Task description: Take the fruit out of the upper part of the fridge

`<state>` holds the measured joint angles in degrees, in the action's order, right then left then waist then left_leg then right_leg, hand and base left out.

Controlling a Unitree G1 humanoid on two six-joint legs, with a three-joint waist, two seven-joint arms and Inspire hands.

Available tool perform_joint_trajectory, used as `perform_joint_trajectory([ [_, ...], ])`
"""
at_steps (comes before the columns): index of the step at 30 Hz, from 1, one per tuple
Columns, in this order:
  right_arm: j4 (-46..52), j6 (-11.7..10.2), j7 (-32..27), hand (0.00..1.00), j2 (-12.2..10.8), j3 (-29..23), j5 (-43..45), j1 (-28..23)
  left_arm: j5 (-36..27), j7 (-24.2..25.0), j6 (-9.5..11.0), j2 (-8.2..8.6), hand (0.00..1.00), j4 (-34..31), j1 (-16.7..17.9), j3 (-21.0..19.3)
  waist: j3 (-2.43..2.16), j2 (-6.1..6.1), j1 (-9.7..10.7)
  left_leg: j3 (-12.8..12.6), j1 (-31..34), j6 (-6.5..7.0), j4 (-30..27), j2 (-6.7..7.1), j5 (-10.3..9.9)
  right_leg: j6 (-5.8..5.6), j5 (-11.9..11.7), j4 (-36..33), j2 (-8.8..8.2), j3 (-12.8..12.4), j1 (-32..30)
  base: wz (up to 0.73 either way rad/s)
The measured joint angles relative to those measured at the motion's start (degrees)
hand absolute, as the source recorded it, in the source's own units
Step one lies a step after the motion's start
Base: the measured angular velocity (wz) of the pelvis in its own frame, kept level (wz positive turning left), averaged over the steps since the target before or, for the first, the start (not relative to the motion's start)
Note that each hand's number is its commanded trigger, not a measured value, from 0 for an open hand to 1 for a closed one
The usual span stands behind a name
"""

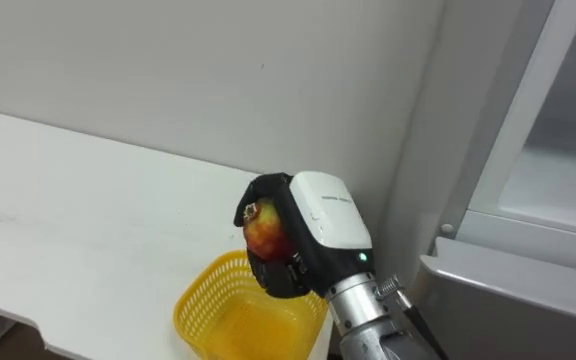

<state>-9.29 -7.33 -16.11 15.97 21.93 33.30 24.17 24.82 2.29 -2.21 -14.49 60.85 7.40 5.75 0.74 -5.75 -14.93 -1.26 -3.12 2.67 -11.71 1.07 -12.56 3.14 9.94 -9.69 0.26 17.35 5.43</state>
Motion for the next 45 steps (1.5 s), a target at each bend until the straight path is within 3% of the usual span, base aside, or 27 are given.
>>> perform_joint_trajectory([
  [6, -4.3, 0.6, 1.2, 1.00, 0.0, 3.9, -0.1, -0.1, 0.0, -0.1, 0.0, 0.03, 0.00, 0.0, 0.6, 0.2, 0.31, -0.63, 0.2, 0.6, -0.1, 0.00, 0.1, 0.08, 0.0, -0.09, 0.1, 0.0, -0.12, 0.8, 0.4, 0.05],
  [21, -9.3, 1.2, 2.6, 1.00, -0.2, 3.9, -0.6, -0.1, 0.8, -0.4, -0.4, 0.51, 0.00, -2.1, 1.6, 0.2, 0.49, -0.26, 0.3, 1.7, 0.5, 0.50, -0.4, 0.86, 0.3, -0.42, 0.2, 0.0, -0.82, 1.3, 0.5, 0.04],
  [29, -9.3, 1.2, 3.9, 1.00, -0.2, 3.9, -0.7, -0.1, 0.8, -0.5, -0.4, 0.72, 0.00, -2.9, 1.7, 0.2, 0.05, 0.86, 0.4, 1.7, 0.5, 0.44, -0.4, 0.85, 0.4, -0.42, 0.2, 0.0, -0.81, 1.4, 0.5, 0.00],
  [39, -9.3, 1.2, 5.1, 1.00, -0.2, 3.9, -0.7, -0.1, 0.8, -0.5, -0.4, 0.71, 0.00, -2.9, 1.7, 0.2, -0.14, 0.62, 0.3, 1.7, 0.5, 0.44, -0.4, 0.85, 0.4, -0.42, 0.2, 0.0, -0.81, 1.5, 0.6, 0.00],
  [41, -9.3, 1.2, 5.1, 0.82, -0.2, 3.9, -0.7, -0.1, 0.9, -0.4, -0.4, 0.71, 0.00, -2.9, 1.7, 0.1, -0.24, 0.47, 0.3, 1.8, 0.5, 0.44, -0.4, 0.85, 0.4, -0.42, 0.2, 0.0, -0.82, 1.6, 0.6, 0.00],
  [42, -9.3, 1.2, 5.1, 0.23, -0.2, 3.9, -0.7, -0.1, 0.9, -0.4, -0.5, 0.70, 0.00, -2.9, 1.8, 0.1, -0.22, 0.50, 0.3, 1.8, 0.5, 0.44, -0.4, 0.86, 0.4, -0.42, 0.2, 0.0, -0.82, 1.6, 0.6, 0.00],
  [43, -9.3, 1.2, 5.1, 0.00, -0.2, 3.9, -0.7, -0.1, 0.9, -0.4, -0.5, 0.71, 0.00, -2.9, 1.8, 0.1, -0.24, 0.47, 0.3, 1.8, 0.5, 0.44, -0.4, 0.86, 0.4, -0.42, 0.2, 0.0, -0.82, 1.6, 0.6, 0.00],
  [45, -9.3, 1.2, 5.1, 0.00, -0.2, 3.9, -0.7, -0.1, 0.9, -0.3, -0.5, 0.74, 0.00, -2.9, 1.8, 0.1, -0.25, 0.45, 0.3, 1.8, 0.5, 0.44, -0.4, 0.86, 0.4, -0.42, 0.2, 0.0, -0.82, 1.6, 0.6, 0.00],
])
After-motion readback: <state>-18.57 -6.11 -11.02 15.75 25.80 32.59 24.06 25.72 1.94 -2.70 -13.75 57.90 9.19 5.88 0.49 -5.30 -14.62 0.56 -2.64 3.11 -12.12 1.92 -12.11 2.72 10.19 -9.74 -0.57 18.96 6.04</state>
